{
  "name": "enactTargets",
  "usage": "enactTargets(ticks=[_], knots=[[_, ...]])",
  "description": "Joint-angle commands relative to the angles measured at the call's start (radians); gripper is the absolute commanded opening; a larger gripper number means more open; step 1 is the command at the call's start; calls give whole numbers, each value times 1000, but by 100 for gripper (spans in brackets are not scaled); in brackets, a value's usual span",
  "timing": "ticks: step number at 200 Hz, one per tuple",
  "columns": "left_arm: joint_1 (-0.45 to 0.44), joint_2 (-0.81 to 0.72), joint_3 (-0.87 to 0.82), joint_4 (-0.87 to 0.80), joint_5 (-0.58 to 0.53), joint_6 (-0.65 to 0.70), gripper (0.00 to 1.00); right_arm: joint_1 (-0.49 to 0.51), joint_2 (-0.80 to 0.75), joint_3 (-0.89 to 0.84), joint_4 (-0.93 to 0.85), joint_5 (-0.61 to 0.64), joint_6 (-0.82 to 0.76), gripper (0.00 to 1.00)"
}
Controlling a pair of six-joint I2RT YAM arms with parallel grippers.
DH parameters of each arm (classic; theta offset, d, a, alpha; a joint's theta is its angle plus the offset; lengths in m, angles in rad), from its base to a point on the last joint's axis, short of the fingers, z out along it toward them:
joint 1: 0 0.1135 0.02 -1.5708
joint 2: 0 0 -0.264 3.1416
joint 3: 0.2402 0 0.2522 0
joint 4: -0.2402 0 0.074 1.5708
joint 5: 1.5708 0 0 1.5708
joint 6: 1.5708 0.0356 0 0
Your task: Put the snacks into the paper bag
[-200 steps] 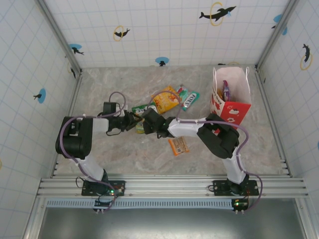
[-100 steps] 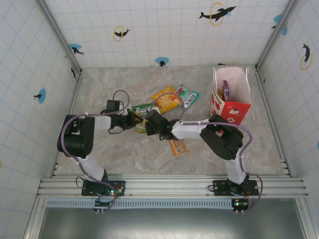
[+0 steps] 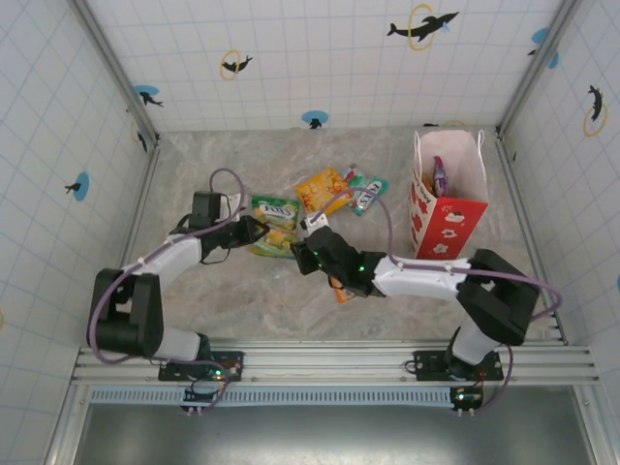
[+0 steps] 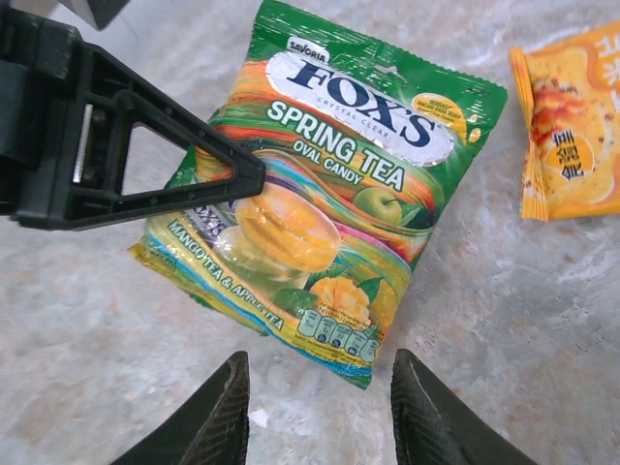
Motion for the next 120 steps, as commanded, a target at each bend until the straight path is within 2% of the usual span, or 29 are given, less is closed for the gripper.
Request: enactTargets(ticks=[1,38,78,120], knots=[[-3,-83,-16,9,59,84,7,17,-96,-75,123,24,-37,41],[-3,-199,-27,122,191,77,4,28,-249,-196,196,17,-69,43],[-19,-272,-35,274,384,26,4,22,-429,-335,327,30,-81,44],[-87,-308,-48,414,465,-25,2,-21,-537,-382,333,-59,-64,49]])
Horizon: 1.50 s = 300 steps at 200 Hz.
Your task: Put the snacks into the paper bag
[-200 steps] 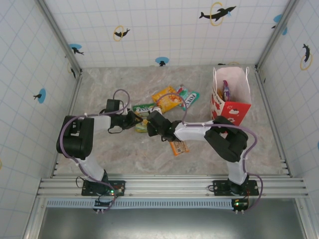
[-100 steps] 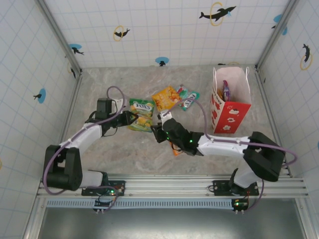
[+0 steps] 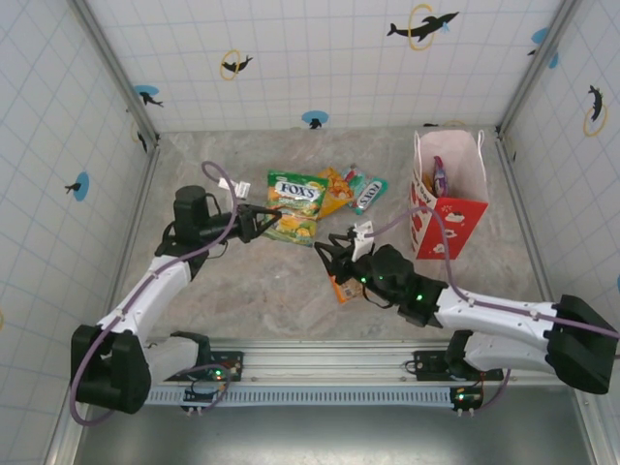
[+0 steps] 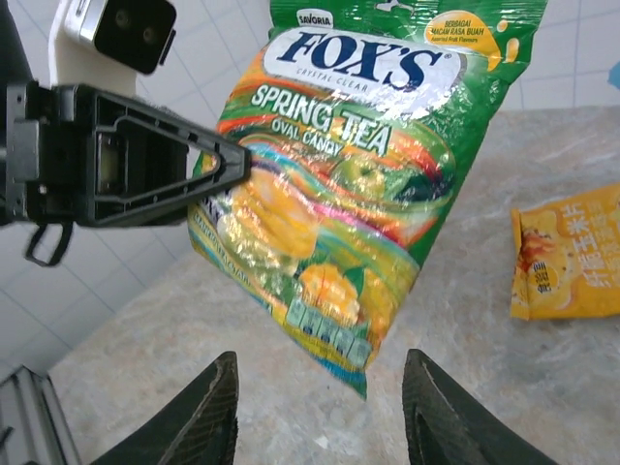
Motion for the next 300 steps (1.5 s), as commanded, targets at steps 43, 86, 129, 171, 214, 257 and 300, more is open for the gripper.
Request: enactTargets(ticks=[43,86,129,171,214,257,300], knots=[[-85,-27,8,216,159,-48,2,-95,-117,-106,195,-143,77,51],[-123,-23,1,276,169,-74,1,-141,-124,-124,265,-190,103,51],[-184,5,24,307,173,-87,1,-178,-89,-118,345,-294,109,50],[-188,22,34,294,157,-74,3,-185,-81,-107,365,-359,99,26],[-188,37,40,255,90,-62,26,-184,-126,-112,315,-334,72,5],[-187,71,79,148,-80,-59,73,-190,-217,-74,174,-219,5,2],[-187,122,128,78,-240,-54,88,-273,-268,121,-118,-105,-123,3]])
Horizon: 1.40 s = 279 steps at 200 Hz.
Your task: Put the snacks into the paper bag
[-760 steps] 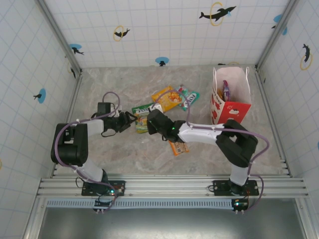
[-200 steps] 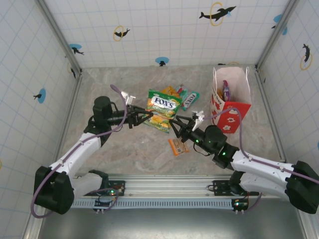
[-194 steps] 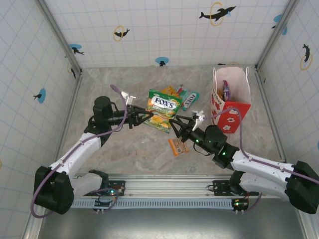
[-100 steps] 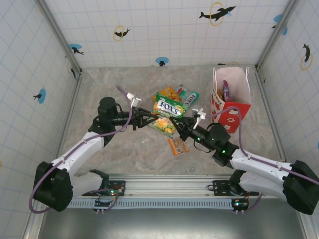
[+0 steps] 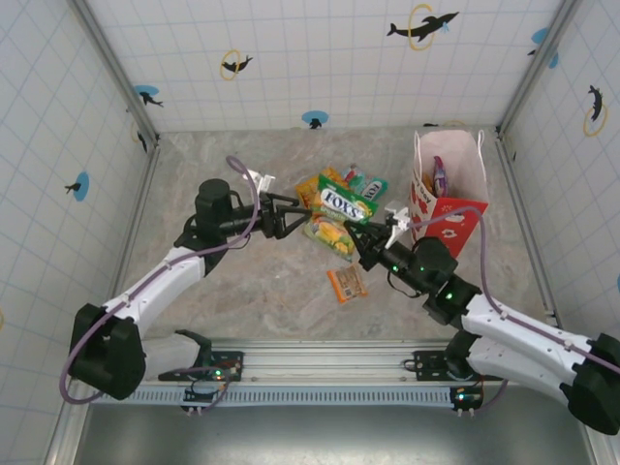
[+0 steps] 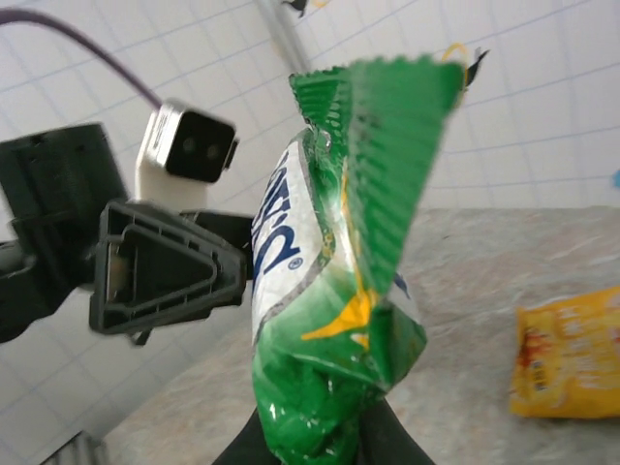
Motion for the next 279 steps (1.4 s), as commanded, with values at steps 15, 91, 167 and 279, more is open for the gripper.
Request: enactTargets(ticks=[15,91,167,279], knots=[[1,54,78,-93,-153,22,91,-112,-52,229,-187,119,-142,3],[-40,115,150,-143,-204,54,96,-445,48,602,-371,113,-296,3],[-61,134,161,-194,-256,88,96,-785,118,598,-413,33,-319,4],[-63,160,149,-195,-241,89,96,-837,147,421,-394,38,-452,3]])
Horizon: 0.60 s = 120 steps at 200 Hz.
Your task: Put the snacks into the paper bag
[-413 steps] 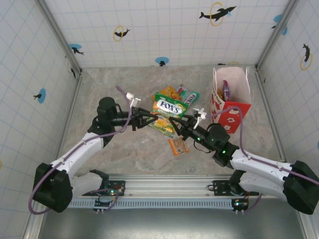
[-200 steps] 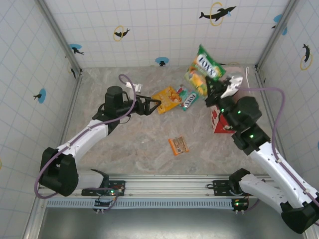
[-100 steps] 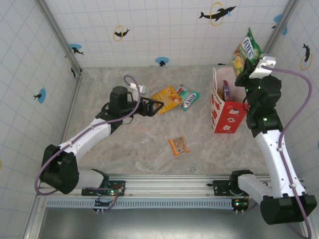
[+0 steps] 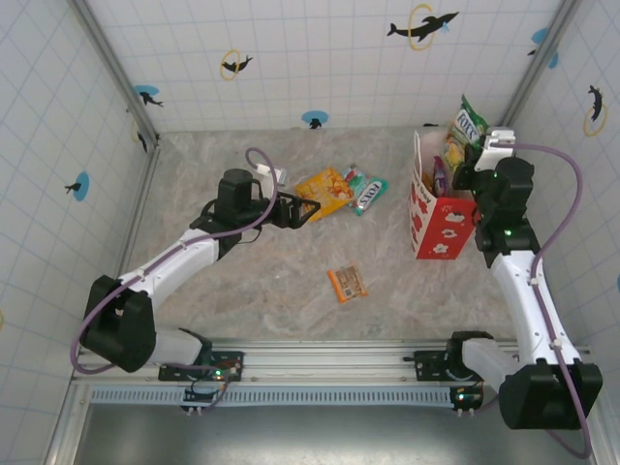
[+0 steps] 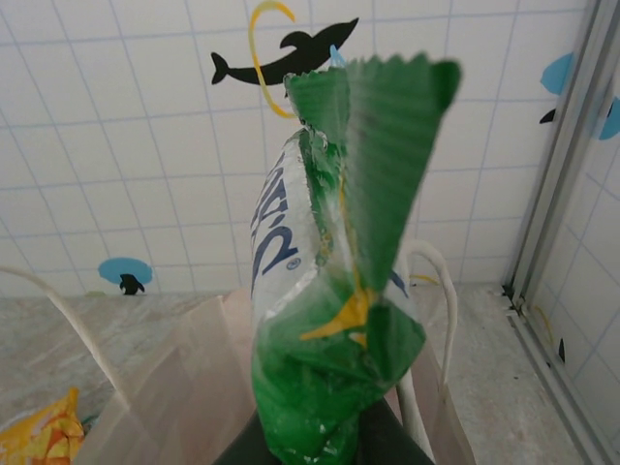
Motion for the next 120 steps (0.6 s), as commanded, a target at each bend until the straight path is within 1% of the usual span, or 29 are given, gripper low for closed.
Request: enactTargets(ticks=[1,23,73,120], knots=[[-4,7,19,-2,11,17,96,-7,-4,-13,75,67,-68,4],[-4,6,21,-3,3,19,96,-17,10,-20,84,93,-109,4],[-5,6,23,-13,-4,22,96,-20,17,-67,111,104,-121,5],[-5,-2,18,-19,-15,26,96,-20,-4,-87,119,117,-120,10]])
